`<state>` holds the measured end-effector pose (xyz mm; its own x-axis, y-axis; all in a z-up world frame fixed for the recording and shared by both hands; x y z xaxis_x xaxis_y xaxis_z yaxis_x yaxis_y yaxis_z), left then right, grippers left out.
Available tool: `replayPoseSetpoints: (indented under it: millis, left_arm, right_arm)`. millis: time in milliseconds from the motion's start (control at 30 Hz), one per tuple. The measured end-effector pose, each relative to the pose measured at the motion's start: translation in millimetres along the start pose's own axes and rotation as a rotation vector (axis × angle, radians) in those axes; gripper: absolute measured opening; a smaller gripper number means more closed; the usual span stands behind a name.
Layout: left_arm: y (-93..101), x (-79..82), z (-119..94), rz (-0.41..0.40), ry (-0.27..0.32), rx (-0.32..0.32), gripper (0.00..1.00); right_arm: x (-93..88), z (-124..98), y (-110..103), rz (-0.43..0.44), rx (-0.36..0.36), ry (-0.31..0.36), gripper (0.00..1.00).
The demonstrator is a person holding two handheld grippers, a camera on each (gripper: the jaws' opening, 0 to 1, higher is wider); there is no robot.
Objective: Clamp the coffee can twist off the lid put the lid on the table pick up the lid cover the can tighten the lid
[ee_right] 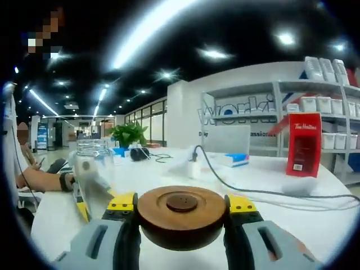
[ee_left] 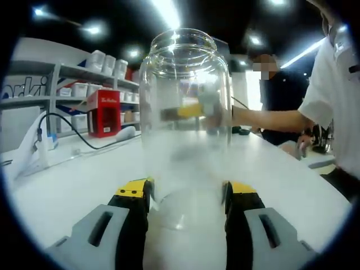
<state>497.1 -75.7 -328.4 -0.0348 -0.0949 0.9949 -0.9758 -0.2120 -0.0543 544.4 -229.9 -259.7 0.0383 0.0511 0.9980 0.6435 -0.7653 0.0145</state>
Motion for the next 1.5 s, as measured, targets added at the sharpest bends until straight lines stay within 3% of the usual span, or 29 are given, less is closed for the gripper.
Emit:
replayPoseSetpoints:
  millis: [467, 767, 1500]
  left_arm:
    - [3.1, 0.7, 0, 0.004, 0.0, 0.0, 0.45]
    - [3.2, 0.7, 0, 0.004, 0.0, -0.001, 0.45]
    - [7.2, 1.2, 0, 0.005, -0.001, -0.002, 0.45]
  right_arm:
    - [-40.7, 2, 26, -0.022, -0.124, -0.094, 0.55]
    - [-58.7, 5, 48, 0.016, -0.226, -0.142, 0.55]
    - [-78.8, 8, 59, -0.006, -0.267, -0.175, 0.55]
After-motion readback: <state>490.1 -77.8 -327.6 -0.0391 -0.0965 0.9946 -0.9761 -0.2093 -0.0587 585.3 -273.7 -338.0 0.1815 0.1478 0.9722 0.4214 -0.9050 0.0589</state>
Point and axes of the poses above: the point that each gripper's makers call its tool centre point, and the gripper's own axes: z roughly forward along the fingers, y roughly to its right, x roughly out of its top, the point moved 1 cm from there along -z, roughly backward along the fingers, and after that the axes turned 2 degrees about x, right-handed, at the moved point
